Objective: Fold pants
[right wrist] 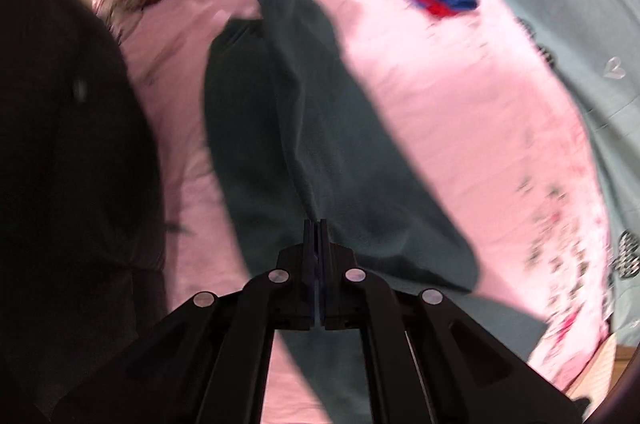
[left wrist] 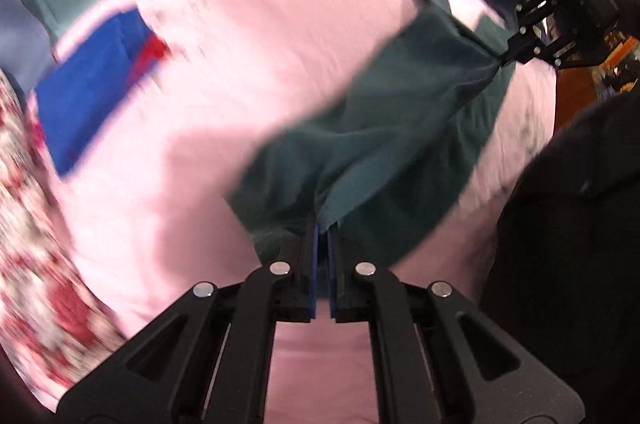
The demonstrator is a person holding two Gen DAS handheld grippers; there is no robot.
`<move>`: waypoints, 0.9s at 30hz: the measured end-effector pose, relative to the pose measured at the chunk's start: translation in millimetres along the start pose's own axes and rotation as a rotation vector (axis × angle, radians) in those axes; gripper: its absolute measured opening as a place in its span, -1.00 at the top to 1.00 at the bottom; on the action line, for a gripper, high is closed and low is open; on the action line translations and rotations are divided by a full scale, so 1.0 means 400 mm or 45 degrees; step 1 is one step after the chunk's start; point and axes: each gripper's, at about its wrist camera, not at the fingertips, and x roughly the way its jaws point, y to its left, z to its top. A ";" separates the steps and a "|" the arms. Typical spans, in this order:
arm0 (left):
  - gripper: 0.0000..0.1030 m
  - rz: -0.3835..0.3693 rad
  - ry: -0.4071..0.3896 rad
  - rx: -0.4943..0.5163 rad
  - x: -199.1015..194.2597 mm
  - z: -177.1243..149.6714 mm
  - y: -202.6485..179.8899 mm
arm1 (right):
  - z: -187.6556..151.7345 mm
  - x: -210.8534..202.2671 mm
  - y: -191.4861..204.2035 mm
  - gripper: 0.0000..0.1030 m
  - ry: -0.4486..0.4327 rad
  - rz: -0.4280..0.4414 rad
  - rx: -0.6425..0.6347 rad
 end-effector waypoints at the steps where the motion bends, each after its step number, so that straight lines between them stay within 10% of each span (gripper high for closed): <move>1: 0.93 0.003 0.033 -0.008 0.038 -0.024 -0.014 | -0.006 0.024 0.018 0.99 0.020 0.004 0.002; 17: 0.90 0.089 0.040 -0.150 0.155 -0.154 -0.046 | -0.085 0.142 0.129 0.97 0.059 -0.055 0.250; 20: 0.82 0.111 0.055 -0.201 0.147 -0.153 -0.044 | -0.106 0.155 0.118 0.55 0.062 -0.034 0.355; 23: 0.45 0.153 0.069 -0.205 0.102 -0.158 -0.060 | -0.143 0.064 0.068 0.12 -0.064 0.043 0.522; 25: -0.45 0.233 0.067 -0.204 0.062 -0.156 -0.077 | -0.188 0.007 0.007 0.09 -0.143 0.019 0.661; 27: -0.46 0.305 0.052 -0.197 0.023 -0.151 -0.089 | -0.264 -0.038 -0.106 0.09 -0.214 -0.024 0.923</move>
